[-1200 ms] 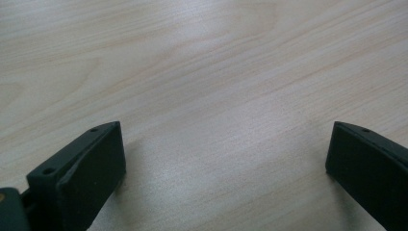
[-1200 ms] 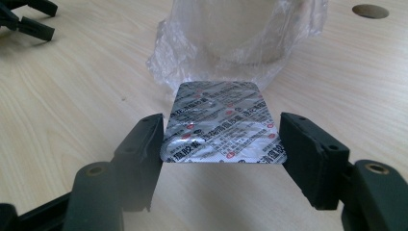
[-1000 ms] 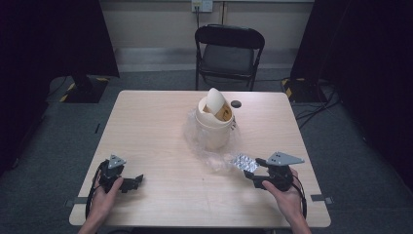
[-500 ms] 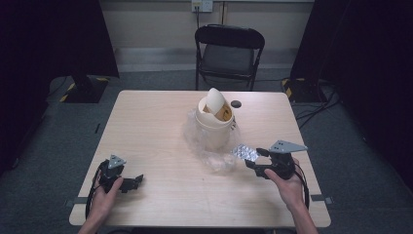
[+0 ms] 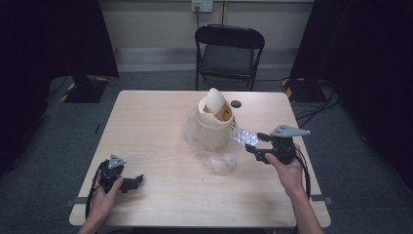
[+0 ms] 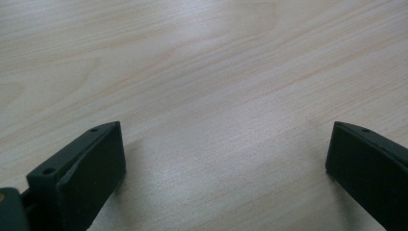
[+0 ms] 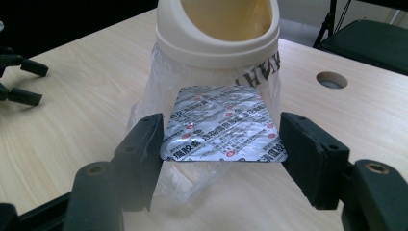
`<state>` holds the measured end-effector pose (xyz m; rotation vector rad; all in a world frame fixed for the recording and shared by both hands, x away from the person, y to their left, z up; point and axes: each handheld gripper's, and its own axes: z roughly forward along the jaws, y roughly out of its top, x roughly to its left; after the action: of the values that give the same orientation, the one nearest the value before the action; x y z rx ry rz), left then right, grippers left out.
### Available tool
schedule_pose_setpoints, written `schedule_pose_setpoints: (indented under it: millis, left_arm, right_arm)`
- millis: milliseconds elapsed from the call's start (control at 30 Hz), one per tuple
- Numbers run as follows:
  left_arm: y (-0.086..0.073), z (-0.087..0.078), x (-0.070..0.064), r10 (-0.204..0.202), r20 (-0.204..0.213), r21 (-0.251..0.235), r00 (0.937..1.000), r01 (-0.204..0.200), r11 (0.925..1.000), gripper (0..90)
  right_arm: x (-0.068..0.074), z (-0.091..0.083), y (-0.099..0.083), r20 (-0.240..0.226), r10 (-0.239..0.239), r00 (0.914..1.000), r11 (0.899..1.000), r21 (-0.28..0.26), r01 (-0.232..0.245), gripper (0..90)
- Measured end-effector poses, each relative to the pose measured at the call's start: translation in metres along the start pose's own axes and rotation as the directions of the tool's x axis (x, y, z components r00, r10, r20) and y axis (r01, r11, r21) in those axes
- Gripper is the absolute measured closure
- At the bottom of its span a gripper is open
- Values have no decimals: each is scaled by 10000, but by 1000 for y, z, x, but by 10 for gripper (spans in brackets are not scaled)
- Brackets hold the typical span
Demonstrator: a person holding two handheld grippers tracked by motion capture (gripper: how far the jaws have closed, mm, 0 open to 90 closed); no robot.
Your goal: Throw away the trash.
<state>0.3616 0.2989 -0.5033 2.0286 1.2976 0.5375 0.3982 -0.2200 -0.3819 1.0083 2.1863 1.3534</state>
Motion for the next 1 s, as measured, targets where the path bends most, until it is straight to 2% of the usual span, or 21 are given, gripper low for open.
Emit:
schedule_pose_setpoints:
  millis: [500, 733, 1000]
  left_arm:
    - [0, 0, 0, -7, 2, -3, 10000, 7, 10000, 0]
    - [0, 0, 0, -12, 2, -7, 10000, 12, 10000, 0]
    - [0, 0, 0, -11, 5, -5, 10000, 11, 10000, 0]
  right_arm:
    - [-7, -5, 39, 211, -208, 9996, 9985, -507, 218, 341]
    - [-15, 9, 54, 218, -110, 9997, 9988, -483, 121, 341]
    - [-28, 37, 68, 318, 37, 9995, 9998, -194, -31, 341]
